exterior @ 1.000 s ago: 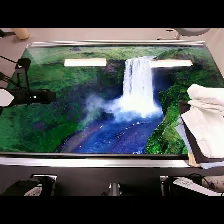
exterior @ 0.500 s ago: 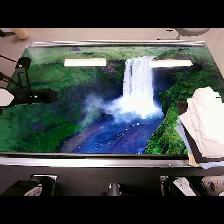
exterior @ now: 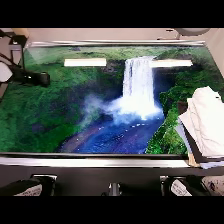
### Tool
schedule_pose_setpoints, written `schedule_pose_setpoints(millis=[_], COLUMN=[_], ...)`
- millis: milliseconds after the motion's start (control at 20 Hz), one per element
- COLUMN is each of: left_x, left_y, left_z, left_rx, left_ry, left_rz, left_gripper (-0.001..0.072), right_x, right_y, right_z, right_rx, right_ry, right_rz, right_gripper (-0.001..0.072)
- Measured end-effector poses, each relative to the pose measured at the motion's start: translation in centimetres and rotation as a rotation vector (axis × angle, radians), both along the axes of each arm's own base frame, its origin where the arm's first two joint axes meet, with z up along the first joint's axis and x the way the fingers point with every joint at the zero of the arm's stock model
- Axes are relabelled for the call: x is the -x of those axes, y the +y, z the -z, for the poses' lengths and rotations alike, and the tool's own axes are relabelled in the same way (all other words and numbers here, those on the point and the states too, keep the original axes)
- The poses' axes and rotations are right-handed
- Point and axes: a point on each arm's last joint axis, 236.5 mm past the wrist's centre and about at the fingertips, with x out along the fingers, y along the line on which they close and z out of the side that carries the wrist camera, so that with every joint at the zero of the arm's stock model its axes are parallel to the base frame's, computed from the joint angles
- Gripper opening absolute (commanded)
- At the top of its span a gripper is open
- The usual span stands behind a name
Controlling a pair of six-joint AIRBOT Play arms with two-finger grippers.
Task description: Fold the shirts.
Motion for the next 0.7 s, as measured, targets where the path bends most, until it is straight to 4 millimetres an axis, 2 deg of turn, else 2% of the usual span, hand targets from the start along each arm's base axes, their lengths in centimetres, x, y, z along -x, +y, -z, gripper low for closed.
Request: schedule_pose_setpoints(millis=[50, 150, 250, 350, 450, 700], left_x=[0.4, 1.8, 2.8, 3.4, 3.8, 4.1], left_y=[-0.1, -0.6, -1.0, -1.4, -1.5, -1.6], left_z=[1.4, 4.0, 5.7, 6.7, 7.2, 7.7], left_rx=[-0.002, -0.008, -0.012, -0.015, -0.014, -0.017], left_ry=[0.062, 0.163, 0.214, 0.242, 0.257, 0.272], left_rz=[-0.006, -0.005, 0.003, 0.011, 0.014, 0.017], left_gripper=[0.072, 0.072, 0.072, 0.072, 0.072, 0.072], right_x=[-1.2, -2.2, -1.9, -1.6, -1.3, -1.0], right_y=[2.9, 7.9, 11.3, 12.9, 13.7, 14.5], right_z=[1.1, 4.5, 7.4, 9.3, 10.3, 11.1], right_rx=[0.013, 0.002, -0.015, -0.016, -0.016, -0.017], right_ry=[0.046, 0.177, 0.302, 0.387, 0.43, 0.471], right_rz=[-0.075, -0.198, -0.282, -0.323, -0.345, -0.364], right_gripper=[0.0689, 0.0687, 0.0688, 0.0688, 0.0688, 0.0688])
